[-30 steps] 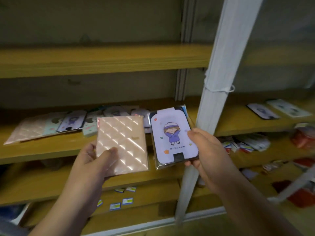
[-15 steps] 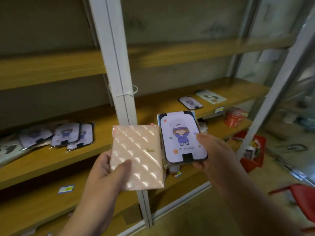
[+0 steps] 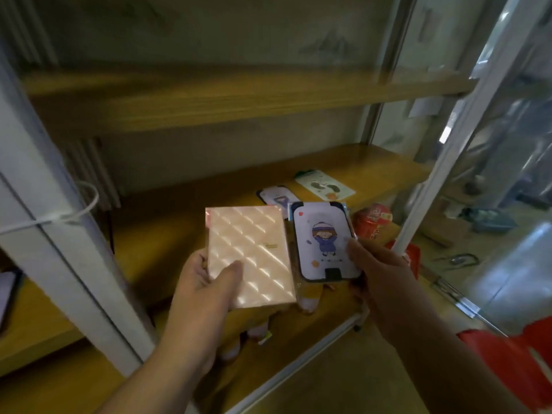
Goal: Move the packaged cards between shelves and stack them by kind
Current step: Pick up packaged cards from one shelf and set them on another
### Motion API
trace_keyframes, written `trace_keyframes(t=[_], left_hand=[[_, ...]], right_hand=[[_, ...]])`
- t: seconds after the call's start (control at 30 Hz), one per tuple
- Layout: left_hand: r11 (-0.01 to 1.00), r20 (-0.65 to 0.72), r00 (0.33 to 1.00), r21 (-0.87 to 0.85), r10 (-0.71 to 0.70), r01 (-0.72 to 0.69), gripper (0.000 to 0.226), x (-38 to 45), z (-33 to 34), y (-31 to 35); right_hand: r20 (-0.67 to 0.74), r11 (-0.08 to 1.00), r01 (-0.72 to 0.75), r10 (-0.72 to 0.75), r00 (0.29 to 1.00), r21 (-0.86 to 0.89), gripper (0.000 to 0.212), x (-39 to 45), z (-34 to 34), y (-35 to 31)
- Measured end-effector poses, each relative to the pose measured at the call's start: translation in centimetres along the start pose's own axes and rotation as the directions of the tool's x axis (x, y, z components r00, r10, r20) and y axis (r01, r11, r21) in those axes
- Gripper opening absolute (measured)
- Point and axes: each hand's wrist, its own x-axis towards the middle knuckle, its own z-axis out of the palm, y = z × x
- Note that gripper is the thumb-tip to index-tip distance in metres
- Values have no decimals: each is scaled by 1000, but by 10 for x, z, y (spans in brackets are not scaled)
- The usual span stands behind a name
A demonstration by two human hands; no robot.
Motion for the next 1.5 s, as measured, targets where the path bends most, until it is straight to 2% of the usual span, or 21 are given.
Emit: trace_keyframes(t=[0.07,0.13,0.4,0.6,0.67,0.73,0.83,0.9,1.1,1.2,1.3,1.5], left_hand=[[999,-17,1000,-39,-25,24,36,25,7,-5],[997,-49,998,-60,-43,40,28,48,12,-10],[996,-236,969,-75,-73,56,30,97,25,-13],[995,-298,954,-102,-40,10,25,106,33,-7],[994,-343,939,-107,-27,-11,31,107,39,-6],[995,-380,925,-93,-10,-28,34,106,47,-10],[996,-415,910,-72,10,-43,32,105,66,-9],[998,-439,898,-41,33,-57,31,107,82,-9],[998,-498,866,-20,46,-64,24,122,140,-12],[997,-515,854,1,66,-77,27,139,174,-15],[999,-503,863,11,42,-42,32,158,217,-21],[999,-387,921,-16,-41,38,24,208,302,-38]], right_hand=[[-26,999,-33,32,999,-29,20,35,3,-1],[-22,995,-40,38,999,-89,22,71,6,-2],[130,895,61,-3,992,-441,20,171,31,-8],[311,671,261,-48,949,-694,36,227,68,-13],[330,607,330,-116,937,-723,38,238,74,-9],[351,522,390,-177,920,-758,31,244,73,-4],[420,373,466,-202,885,-802,35,253,67,0],[479,310,522,-208,853,-795,37,261,61,-3],[630,378,685,-278,725,-622,41,293,9,-16],[658,336,748,-355,664,-573,38,320,-34,-28],[639,280,732,-360,680,-622,45,349,-82,-38],[600,286,660,-274,751,-695,50,396,-169,-61]])
